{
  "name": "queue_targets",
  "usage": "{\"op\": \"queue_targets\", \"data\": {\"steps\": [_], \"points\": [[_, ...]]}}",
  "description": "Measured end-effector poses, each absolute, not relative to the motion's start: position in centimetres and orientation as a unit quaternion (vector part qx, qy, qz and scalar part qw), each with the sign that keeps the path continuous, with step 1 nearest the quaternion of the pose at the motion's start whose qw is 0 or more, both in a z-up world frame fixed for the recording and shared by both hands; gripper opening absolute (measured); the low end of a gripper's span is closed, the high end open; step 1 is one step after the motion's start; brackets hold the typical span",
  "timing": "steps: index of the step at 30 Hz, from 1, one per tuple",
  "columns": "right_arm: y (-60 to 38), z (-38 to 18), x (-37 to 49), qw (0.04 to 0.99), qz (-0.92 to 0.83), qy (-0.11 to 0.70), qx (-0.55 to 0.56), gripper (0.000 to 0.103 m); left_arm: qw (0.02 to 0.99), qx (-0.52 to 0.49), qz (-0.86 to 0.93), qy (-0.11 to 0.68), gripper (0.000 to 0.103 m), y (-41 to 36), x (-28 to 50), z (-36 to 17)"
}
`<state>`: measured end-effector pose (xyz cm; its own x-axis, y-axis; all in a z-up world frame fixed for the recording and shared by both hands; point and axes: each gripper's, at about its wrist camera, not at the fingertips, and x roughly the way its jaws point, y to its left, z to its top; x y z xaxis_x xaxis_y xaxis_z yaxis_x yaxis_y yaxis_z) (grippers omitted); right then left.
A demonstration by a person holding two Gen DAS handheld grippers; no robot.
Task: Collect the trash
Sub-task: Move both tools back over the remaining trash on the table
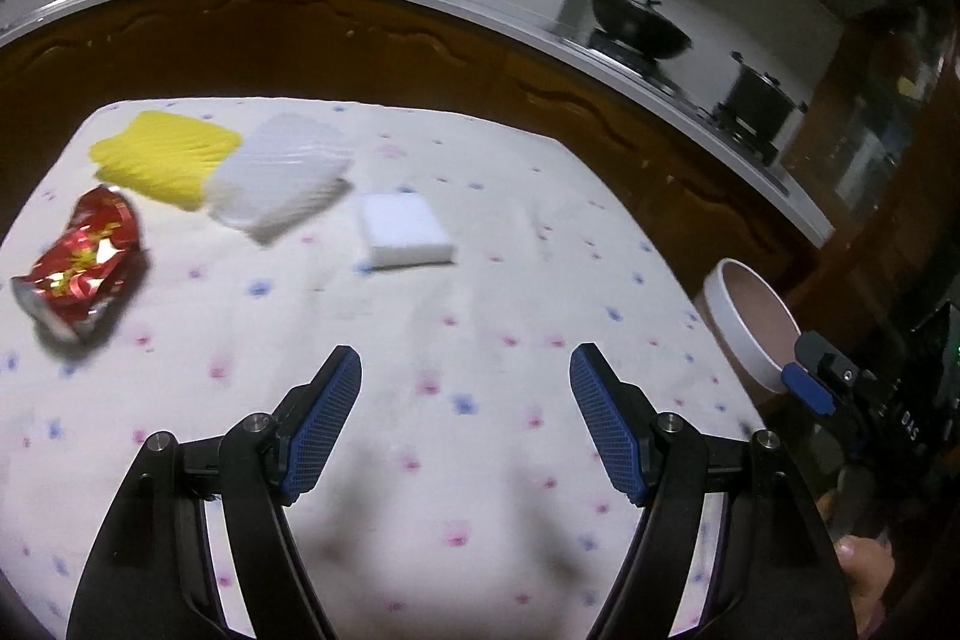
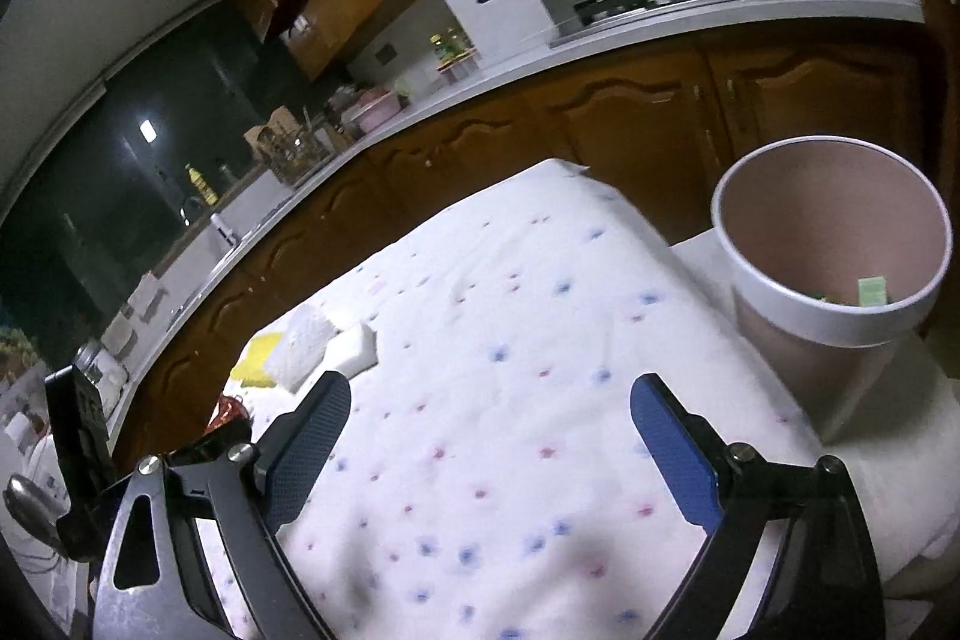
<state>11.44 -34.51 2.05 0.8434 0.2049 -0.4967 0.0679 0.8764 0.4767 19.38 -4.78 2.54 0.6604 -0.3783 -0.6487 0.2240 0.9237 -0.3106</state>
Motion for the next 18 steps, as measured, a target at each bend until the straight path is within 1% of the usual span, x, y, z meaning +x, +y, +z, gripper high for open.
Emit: {"op": "queue_targets", "data": {"steps": [15, 18], "points": [[-27.9, 2.8, 15.5, 0.926, 0.095, 0.298, 0.211, 0.096, 0.92, -0.108, -0.109, 0.36, 0.074, 2.5, 21.7, 3.4], [-27.2, 2.7, 16.6, 0.925, 0.098, 0.303, 0.208, 0.096, 0.923, -0.101, -0.101, 0.358, 0.076, 3.1, 22.9, 3.6]]}}
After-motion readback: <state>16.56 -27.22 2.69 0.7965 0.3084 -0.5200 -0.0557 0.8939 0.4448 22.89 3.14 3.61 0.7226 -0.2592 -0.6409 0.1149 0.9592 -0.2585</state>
